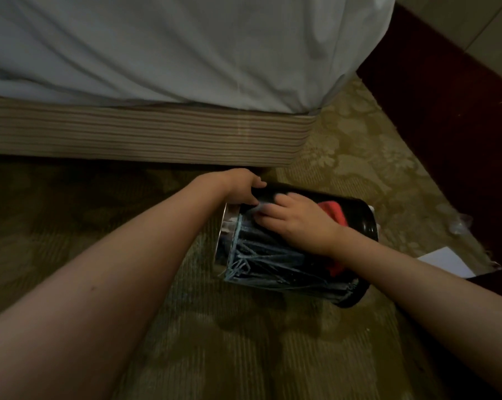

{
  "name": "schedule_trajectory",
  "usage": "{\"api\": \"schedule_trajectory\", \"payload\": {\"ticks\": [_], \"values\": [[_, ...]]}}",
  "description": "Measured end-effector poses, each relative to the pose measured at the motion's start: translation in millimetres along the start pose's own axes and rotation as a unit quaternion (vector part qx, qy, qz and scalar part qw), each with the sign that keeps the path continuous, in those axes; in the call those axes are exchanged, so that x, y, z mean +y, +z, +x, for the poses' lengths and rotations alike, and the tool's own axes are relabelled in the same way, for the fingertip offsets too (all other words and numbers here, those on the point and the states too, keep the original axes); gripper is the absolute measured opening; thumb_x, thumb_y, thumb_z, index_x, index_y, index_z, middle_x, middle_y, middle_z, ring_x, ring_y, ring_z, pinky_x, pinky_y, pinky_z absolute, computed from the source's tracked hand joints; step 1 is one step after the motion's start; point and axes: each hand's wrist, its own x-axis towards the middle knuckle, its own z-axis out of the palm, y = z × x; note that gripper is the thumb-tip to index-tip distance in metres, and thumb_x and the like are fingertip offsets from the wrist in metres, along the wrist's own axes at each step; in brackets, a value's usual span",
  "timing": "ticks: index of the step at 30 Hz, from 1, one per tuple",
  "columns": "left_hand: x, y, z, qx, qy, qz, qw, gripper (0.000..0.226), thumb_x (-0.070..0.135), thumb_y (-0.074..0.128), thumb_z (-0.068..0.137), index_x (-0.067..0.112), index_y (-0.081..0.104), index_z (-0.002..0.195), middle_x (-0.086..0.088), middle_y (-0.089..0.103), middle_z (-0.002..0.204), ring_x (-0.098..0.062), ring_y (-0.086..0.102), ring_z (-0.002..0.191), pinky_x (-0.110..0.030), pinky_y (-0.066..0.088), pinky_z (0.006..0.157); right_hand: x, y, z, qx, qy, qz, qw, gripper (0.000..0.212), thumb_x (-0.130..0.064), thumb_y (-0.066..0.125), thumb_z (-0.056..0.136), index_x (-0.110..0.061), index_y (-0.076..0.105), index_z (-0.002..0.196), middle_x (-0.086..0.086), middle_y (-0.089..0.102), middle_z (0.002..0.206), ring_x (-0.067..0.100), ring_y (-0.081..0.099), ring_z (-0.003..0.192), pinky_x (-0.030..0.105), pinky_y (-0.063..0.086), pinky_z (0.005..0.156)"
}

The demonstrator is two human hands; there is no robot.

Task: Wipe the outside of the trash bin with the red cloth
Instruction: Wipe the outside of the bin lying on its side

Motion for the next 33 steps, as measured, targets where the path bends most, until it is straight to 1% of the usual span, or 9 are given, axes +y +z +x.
{"api": "schedule_trajectory", "payload": {"ticks": [4, 9, 15, 20, 22, 25, 27, 29, 33], "values": [[-1, 1, 0, 0.009, -0.006, -0.017, 1.0, 0.054, 0.012, 0.051, 0.093, 0.021, 0.034, 0.143, -0.004, 0.035, 0.148, -0.022, 0.035, 0.134, -0.036, 0.03, 0.111, -2, 2, -3, -0.017, 0.015, 0.001, 1.0, 0.031, -0.016, 0.059, 0.08, -0.011, 0.069, 0.109, 0.004, 0.067, 0.107, 0.02, 0.057, 0.077, 0.029, 0.044, 0.062], [-1, 0, 0, 0.002, -0.004, -0.018, 1.0, 0.049, 0.012, 0.044, 0.095, 0.024, 0.035, 0.142, -0.003, 0.033, 0.149, -0.023, 0.035, 0.134, -0.036, 0.03, 0.109, 0, -11, -70, -0.049, 0.001, 0.011, 0.999, 0.034, -0.017, 0.045, 0.087, -0.008, 0.07, 0.108, 0.007, 0.069, 0.106, 0.02, 0.056, 0.078, 0.028, 0.046, 0.06], [1, 0, -2, 0.015, -0.019, -0.016, 1.0, 0.055, -0.002, 0.037, 0.093, 0.024, 0.036, 0.142, -0.004, 0.033, 0.149, -0.024, 0.036, 0.134, -0.035, 0.03, 0.111, -8, -4, 2, -0.02, -0.058, -0.012, 0.998, 0.036, -0.016, 0.04, 0.087, -0.014, 0.072, 0.105, 0.002, 0.07, 0.103, 0.018, 0.064, 0.076, 0.027, 0.05, 0.059], [0, 1, -2, 0.024, -0.022, -0.063, 0.997, 0.049, 0.003, 0.039, 0.095, 0.023, 0.039, 0.14, -0.003, 0.035, 0.147, -0.023, 0.039, 0.131, -0.035, 0.031, 0.108, -14, 5, -1, -0.011, -0.008, 0.012, 1.0, 0.032, -0.016, 0.057, 0.081, -0.012, 0.069, 0.111, 0.004, 0.068, 0.107, 0.019, 0.06, 0.08, 0.028, 0.046, 0.063], [0, -1, -2, 0.013, -0.024, -0.077, 0.997, 0.046, 0.008, 0.04, 0.096, 0.023, 0.04, 0.14, -0.004, 0.036, 0.147, -0.024, 0.039, 0.13, -0.033, 0.032, 0.107, -10, 4, -37, -0.014, -0.004, 0.014, 1.0, 0.03, -0.015, 0.05, 0.089, -0.009, 0.068, 0.112, 0.006, 0.068, 0.108, 0.021, 0.057, 0.082, 0.028, 0.045, 0.065], [-1, -3, -3, -0.001, -0.019, -0.063, 0.998, 0.05, 0.005, 0.04, 0.095, 0.027, 0.039, 0.14, -0.003, 0.033, 0.148, -0.026, 0.036, 0.132, -0.038, 0.03, 0.109, -6, -2, -73, -0.028, -0.002, 0.018, 0.999, 0.04, -0.014, 0.031, 0.099, -0.006, 0.069, 0.11, 0.008, 0.069, 0.105, 0.022, 0.056, 0.074, 0.029, 0.046, 0.062], [-1, -5, -4, 0.001, -0.016, -0.05, 0.999, 0.05, 0.005, 0.039, 0.095, 0.027, 0.039, 0.14, -0.003, 0.033, 0.148, -0.026, 0.035, 0.132, -0.039, 0.028, 0.11, -7, -5, -64, -0.029, -0.008, 0.018, 0.999, 0.037, -0.013, 0.035, 0.096, -0.006, 0.07, 0.107, 0.008, 0.069, 0.103, 0.023, 0.06, 0.071, 0.029, 0.047, 0.06], [3, -6, -5, 0.008, -0.017, -0.034, 0.999, 0.05, 0.004, 0.037, 0.095, 0.026, 0.039, 0.14, -0.003, 0.034, 0.148, -0.026, 0.036, 0.132, -0.037, 0.028, 0.111, -9, -2, -34, -0.012, -0.011, 0.013, 1.0, 0.032, -0.014, 0.044, 0.089, -0.008, 0.071, 0.106, 0.007, 0.069, 0.103, 0.021, 0.06, 0.078, 0.029, 0.048, 0.06], [3, -4, -5, 0.021, -0.023, -0.049, 0.998, 0.052, 0.002, 0.036, 0.093, 0.024, 0.04, 0.139, -0.003, 0.037, 0.147, -0.022, 0.037, 0.132, -0.034, 0.029, 0.109, -17, 8, 28, 0.022, 0.062, 0.04, 0.997, 0.023, -0.011, 0.071, 0.075, -0.009, 0.071, 0.098, 0.007, 0.068, 0.097, 0.024, 0.059, 0.073, 0.032, 0.048, 0.058]]}}
